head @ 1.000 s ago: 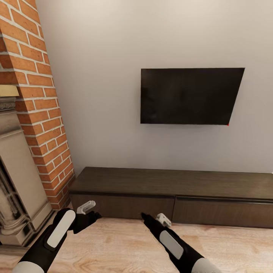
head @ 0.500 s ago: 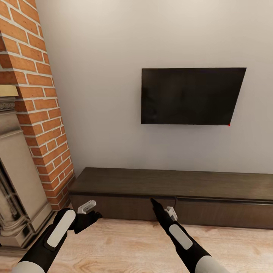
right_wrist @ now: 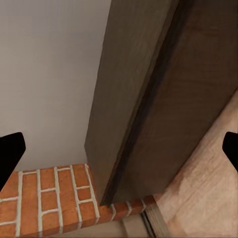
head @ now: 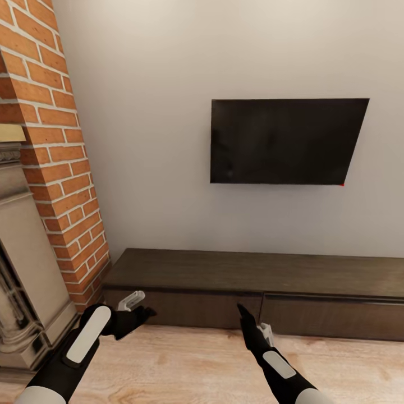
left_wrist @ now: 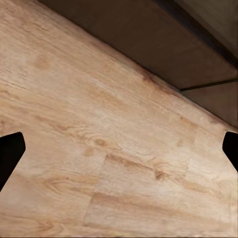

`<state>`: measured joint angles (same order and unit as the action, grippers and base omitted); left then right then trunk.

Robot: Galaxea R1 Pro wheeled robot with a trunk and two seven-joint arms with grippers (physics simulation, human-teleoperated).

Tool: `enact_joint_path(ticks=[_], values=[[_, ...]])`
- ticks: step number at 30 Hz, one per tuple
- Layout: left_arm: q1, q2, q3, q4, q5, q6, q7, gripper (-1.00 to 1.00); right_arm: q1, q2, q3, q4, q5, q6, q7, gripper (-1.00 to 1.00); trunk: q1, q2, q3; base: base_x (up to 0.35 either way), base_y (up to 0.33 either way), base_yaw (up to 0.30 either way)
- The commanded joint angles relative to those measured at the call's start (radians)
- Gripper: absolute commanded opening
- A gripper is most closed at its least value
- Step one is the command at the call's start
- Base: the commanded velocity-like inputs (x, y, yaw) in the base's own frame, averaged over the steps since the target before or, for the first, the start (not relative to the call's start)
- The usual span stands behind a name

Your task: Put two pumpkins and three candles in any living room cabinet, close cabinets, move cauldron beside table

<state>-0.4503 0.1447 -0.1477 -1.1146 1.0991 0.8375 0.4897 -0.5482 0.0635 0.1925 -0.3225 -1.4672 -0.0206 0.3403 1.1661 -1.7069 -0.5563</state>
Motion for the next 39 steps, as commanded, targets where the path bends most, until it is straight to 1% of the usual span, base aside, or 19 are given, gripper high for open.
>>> enact_joint_path(ticks=[1,2,3,5,8,12,15,17,18,19,20,23,24,26,27,29,30,34,39], values=[[-0.001,0.002,-0.002,-0.003,0.04,0.011,0.01,1.0,-0.001,-0.001,0.006,0.004,-0.012,0.0,0.026,1.0,0.004,-0.008,-0.004,0.0,0.0,0.0],[-0.001,0.003,-0.002,-0.004,0.054,0.017,0.011,1.0,-0.001,-0.001,0.006,0.005,-0.012,0.001,0.039,1.0,0.008,-0.015,-0.007,0.0,0.0,0.0],[-0.001,0.003,-0.003,-0.005,0.078,0.028,0.01,1.0,-0.001,-0.001,0.006,0.007,-0.013,0.002,0.069,1.0,0.012,-0.022,-0.011,0.0,0.0,0.0],[-0.001,0.004,-0.003,-0.006,0.1,0.045,0.01,1.0,-0.001,-0.001,0.006,0.009,-0.013,0.004,0.108,1.0,0.019,-0.036,-0.017,0.0,0.0,0.0],[-0.001,0.005,-0.001,-0.006,0.119,0.061,0.01,1.0,-0.001,-0.001,0.005,0.01,-0.014,0.006,0.153,1.0,0.031,-0.057,-0.026,0.0,0.0,0.0],[0.0,0.006,0.001,-0.004,0.131,0.067,0.01,1.0,-0.001,-0.001,0.004,0.01,-0.014,0.006,0.171,1.0,0.046,-0.085,-0.039,0.0,0.0,0.0],[0.001,0.008,0.011,0.001,0.15,0.07,0.01,1.0,-0.001,-0.001,0.003,0.011,-0.015,0.006,0.174,1.0,0.058,-0.106,-0.048,0.0,0.0,0.0],[0.003,0.023,0.026,0.0,0.177,0.071,0.01,1.0,-0.001,-0.001,0.002,0.011,-0.015,0.002,0.175,1.0,0.065,-0.12,-0.054,0.0,0.0,0.0],[0.003,0.029,0.028,-0.001,0.185,0.072,0.01,1.0,-0.001,-0.001,0.001,0.012,-0.014,0.0,0.174,1.0,0.069,-0.127,-0.058,0.0,0.0,0.0],[0.003,0.041,0.032,-0.003,0.203,0.072,0.009,1.0,-0.001,-0.001,0.001,0.016,-0.014,-0.004,0.174,1.0,0.073,-0.134,-0.061,0.0,0.0,0.0],[0.003,0.047,0.033,-0.003,0.213,0.072,0.009,1.0,-0.001,-0.001,0.001,0.017,-0.014,-0.005,0.173,1.0,0.077,-0.141,-0.064,0.0,0.0,0.0],[0.004,0.075,0.037,-0.002,0.289,0.081,0.009,1.0,-0.001,-0.001,0.002,0.021,-0.013,-0.009,0.173,1.0,0.088,-0.162,-0.073,0.0,0.0,0.0],[0.004,0.079,0.038,-0.001,0.303,0.086,0.009,1.0,-0.001,-0.001,0.002,0.022,-0.013,-0.009,0.173,1.0,0.092,-0.169,-0.076,0.0,0.0,0.0],[0.004,0.094,0.038,0.002,0.353,0.107,0.009,1.0,-0.001,-0.001,0.001,0.019,-0.015,-0.005,0.177,1.0,0.1,-0.183,-0.083,0.0,0.0,0.0],[0.004,0.098,0.038,0.002,0.372,0.117,0.009,1.0,-0.001,-0.001,0.001,0.018,-0.015,-0.003,0.182,1.0,0.104,-0.19,-0.086,0.0,0.0,0.0],[0.005,0.102,0.039,0.004,0.392,0.126,0.009,1.0,-0.001,-0.001,-0.001,0.017,-0.017,-0.002,0.202,1.0,0.111,-0.204,-0.092,0.0,0.0,0.0],[0.005,0.103,0.039,0.004,0.396,0.128,0.009,1.0,-0.001,-0.001,-0.001,0.017,-0.018,-0.002,0.212,1.0,0.115,-0.211,-0.095,0.0,0.0,0.0],[0.004,0.105,0.038,0.004,0.409,0.135,0.008,1.0,-0.001,0.0,-0.002,0.022,-0.022,-0.004,0.291,1.0,0.13,-0.239,-0.108,0.0,0.0,0.0],[0.004,0.103,0.035,0.004,0.412,0.135,0.009,1.0,-0.001,0.003,-0.002,0.025,-0.02,-0.012,0.31,1.0,0.15,-0.274,-0.123,0.0,0.0,0.0]])
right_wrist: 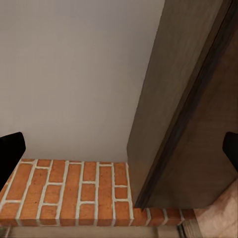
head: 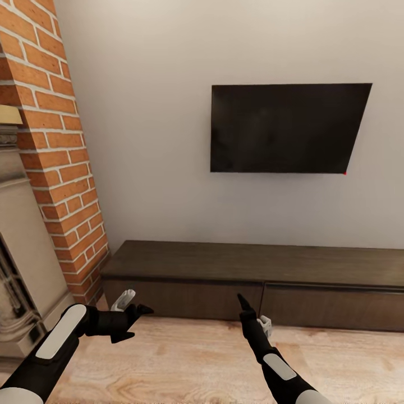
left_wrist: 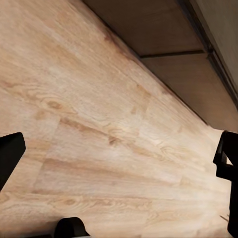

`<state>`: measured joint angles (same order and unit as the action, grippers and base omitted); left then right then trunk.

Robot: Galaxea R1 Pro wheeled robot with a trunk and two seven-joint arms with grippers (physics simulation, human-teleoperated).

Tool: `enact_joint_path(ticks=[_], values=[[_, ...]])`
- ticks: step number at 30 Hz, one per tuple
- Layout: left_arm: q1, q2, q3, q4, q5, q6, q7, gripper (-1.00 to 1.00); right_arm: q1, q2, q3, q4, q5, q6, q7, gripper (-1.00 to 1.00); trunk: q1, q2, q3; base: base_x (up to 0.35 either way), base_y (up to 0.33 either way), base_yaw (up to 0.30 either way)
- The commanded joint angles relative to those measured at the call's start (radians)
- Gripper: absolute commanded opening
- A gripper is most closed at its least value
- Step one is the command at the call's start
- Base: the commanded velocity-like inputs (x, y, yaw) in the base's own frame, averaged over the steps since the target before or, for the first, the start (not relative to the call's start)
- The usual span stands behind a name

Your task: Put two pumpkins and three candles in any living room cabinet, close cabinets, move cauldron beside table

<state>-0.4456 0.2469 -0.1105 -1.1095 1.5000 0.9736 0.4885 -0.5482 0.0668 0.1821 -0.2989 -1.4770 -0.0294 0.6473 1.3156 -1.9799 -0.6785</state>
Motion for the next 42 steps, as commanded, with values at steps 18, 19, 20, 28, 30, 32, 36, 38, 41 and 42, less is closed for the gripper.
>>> enact_joint_path(ticks=[18,19,20,28,30,32,36,38,41,42], values=[[-0.001,0.003,-0.003,-0.001,0.011,0.001,0.009,1.0,-0.001,-0.002,0.008,-0.005,-0.041,-0.061,0.02,1.0,0.069,-0.127,-0.058,0.0,0.0,0.0],[-0.001,0.002,-0.004,-0.002,0.011,0.001,0.009,1.0,-0.001,-0.002,0.008,-0.005,-0.063,-0.059,0.023,1.0,0.073,-0.134,-0.061,0.0,0.0,0.0],[-0.001,0.002,-0.004,-0.002,0.011,0.001,0.009,1.0,-0.001,-0.002,0.008,-0.003,-0.081,-0.06,0.023,1.0,0.077,-0.141,-0.064,0.0,0.0,0.0],[-0.001,0.0,-0.006,-0.003,0.011,0.001,0.009,1.0,-0.001,-0.003,0.012,0.002,-0.112,-0.062,-0.016,1.0,0.107,-0.197,-0.089,0.0,0.0,0.0],[-0.001,0.0,-0.006,-0.005,0.012,0.001,0.009,1.0,-0.001,-0.003,0.01,-0.002,-0.116,-0.059,-0.022,1.0,0.115,-0.211,-0.095,0.0,0.0,0.0],[-0.001,0.0,-0.006,-0.006,0.012,0.001,0.009,1.0,-0.001,-0.002,0.009,-0.003,-0.121,-0.055,-0.023,1.0,0.123,-0.225,-0.101,0.0,0.0,0.0],[-0.001,0.0,-0.006,-0.008,0.012,0.001,0.009,1.0,-0.001,0.0,0.008,-0.006,-0.171,-0.046,-0.023,1.0,0.138,-0.253,-0.114,0.0,0.0,0.0],[-0.001,0.0,-0.006,-0.008,0.013,0.001,0.009,1.0,-0.001,-0.001,0.009,-0.008,-0.211,-0.032,-0.021,1.0,0.146,-0.267,-0.12,0.0,0.0,0.0],[-0.001,-0.001,-0.006,-0.009,0.013,0.001,0.009,1.0,-0.001,-0.001,0.009,-0.01,-0.253,0.019,-0.01,1.0,0.157,-0.288,-0.13,0.0,0.0,0.0],[-0.001,-0.001,-0.006,-0.009,0.013,0.002,0.009,1.0,-0.001,-0.002,0.009,-0.01,-0.261,0.04,0.003,1.0,0.161,-0.295,-0.133,0.0,0.0,0.0]])
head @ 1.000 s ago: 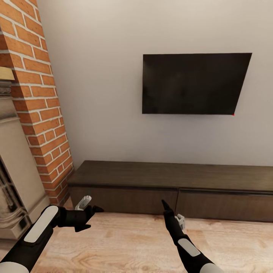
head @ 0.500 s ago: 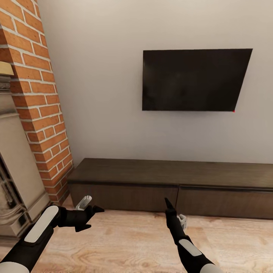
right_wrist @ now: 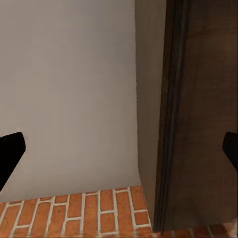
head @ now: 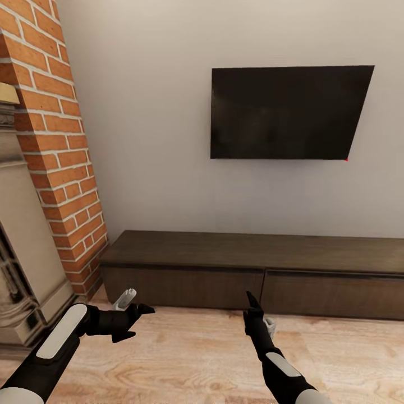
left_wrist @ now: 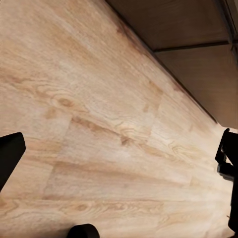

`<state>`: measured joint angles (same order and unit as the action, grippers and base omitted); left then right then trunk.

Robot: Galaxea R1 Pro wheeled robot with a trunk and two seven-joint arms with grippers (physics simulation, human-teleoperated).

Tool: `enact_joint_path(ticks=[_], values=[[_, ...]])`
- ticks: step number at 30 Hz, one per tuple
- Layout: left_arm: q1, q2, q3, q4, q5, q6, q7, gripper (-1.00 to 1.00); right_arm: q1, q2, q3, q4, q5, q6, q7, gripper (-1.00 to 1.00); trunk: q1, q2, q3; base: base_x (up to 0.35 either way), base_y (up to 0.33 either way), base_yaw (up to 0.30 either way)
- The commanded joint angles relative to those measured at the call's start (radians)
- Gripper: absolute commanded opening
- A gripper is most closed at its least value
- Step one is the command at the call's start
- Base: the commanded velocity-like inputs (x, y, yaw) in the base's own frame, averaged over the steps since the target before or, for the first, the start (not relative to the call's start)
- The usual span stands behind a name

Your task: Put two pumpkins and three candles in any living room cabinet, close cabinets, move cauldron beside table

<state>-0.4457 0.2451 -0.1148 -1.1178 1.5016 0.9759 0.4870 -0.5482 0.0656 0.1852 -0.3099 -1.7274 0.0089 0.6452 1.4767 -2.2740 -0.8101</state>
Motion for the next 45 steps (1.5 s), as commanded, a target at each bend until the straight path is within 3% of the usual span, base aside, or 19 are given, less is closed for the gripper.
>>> enact_joint_path(ticks=[1,8,14,32,45], values=[[-0.001,0.001,-0.002,-0.001,0.011,-0.001,0.01,1.0,-0.001,-0.001,0.006,0.002,-0.015,0.018,0.02,1.0,0.004,-0.008,-0.004,0.0,0.0,0.0],[-0.001,0.002,-0.002,-0.002,0.011,0.014,-0.001,1.0,-0.001,0.0,0.007,0.008,-0.022,0.036,0.048,1.0,0.031,-0.057,-0.026,0.0,0.0,0.0],[-0.001,0.005,-0.002,-0.002,0.011,0.016,-0.054,1.0,-0.001,0.0,0.006,0.012,-0.021,0.034,0.05,1.0,0.054,-0.099,-0.045,0.0,0.0,0.0],[-0.001,0.003,-0.005,-0.001,0.011,0.018,-0.06,1.0,-0.001,0.0,0.007,0.014,-0.018,0.032,0.05,1.0,0.123,-0.225,-0.101,0.0,0.0,0.0],[-0.001,0.002,-0.005,0.0,0.012,0.018,-0.061,1.0,-0.001,0.0,0.007,0.016,-0.02,0.031,0.047,1.0,0.129,-0.229,-0.152,0.0,0.0,0.0]])
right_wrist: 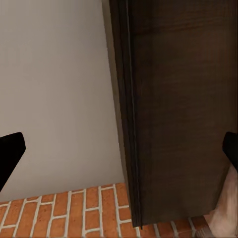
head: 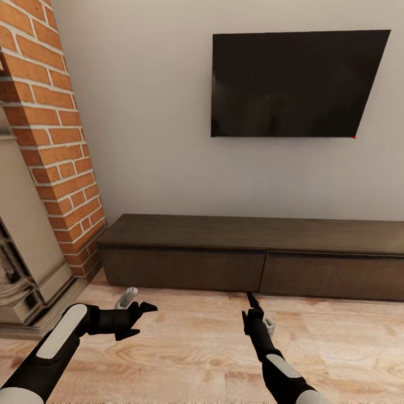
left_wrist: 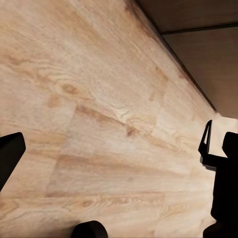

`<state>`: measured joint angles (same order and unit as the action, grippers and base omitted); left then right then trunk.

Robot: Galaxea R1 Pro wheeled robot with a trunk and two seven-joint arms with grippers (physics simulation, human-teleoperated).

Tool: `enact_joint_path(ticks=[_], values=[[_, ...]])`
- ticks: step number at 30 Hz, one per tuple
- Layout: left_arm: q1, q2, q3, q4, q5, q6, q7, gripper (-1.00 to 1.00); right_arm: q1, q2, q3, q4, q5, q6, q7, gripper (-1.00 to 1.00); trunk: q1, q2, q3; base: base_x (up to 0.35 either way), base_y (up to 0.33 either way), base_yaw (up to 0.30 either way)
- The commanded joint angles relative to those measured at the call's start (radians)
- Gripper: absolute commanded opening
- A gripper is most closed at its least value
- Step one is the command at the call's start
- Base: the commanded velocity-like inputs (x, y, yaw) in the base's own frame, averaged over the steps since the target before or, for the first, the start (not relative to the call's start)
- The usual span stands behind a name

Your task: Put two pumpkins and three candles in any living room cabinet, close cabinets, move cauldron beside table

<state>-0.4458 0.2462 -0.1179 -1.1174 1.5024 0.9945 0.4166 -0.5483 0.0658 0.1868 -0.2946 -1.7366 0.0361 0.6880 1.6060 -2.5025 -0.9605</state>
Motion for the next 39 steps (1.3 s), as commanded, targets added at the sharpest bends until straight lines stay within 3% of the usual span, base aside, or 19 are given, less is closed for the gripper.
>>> enact_joint_path(ticks=[1,8,18,39], values=[[-0.001,0.001,-0.002,-0.001,0.011,-0.001,0.01,1.0,-0.001,-0.001,0.005,0.001,-0.01,0.004,0.004,1.0,0.0,-0.001,-0.005,0.0,0.0,0.0],[-0.001,0.001,-0.002,0.002,0.012,0.0,0.01,1.0,-0.001,-0.001,0.005,0.002,-0.011,0.004,0.002,1.0,0.003,-0.002,-0.032,0.0,0.0,0.0],[-0.001,0.0,-0.003,-0.005,0.01,0.0,0.01,1.0,-0.001,-0.001,0.005,0.002,-0.012,0.004,0.001,1.0,0.003,-0.002,-0.032,0.024,0.0,0.0],[-0.001,-0.002,-0.003,-0.005,0.01,0.0,0.01,1.0,-0.001,-0.001,0.004,0.004,-0.012,-0.011,-0.007,1.0,0.003,-0.002,-0.032,0.304,0.0,0.0]])
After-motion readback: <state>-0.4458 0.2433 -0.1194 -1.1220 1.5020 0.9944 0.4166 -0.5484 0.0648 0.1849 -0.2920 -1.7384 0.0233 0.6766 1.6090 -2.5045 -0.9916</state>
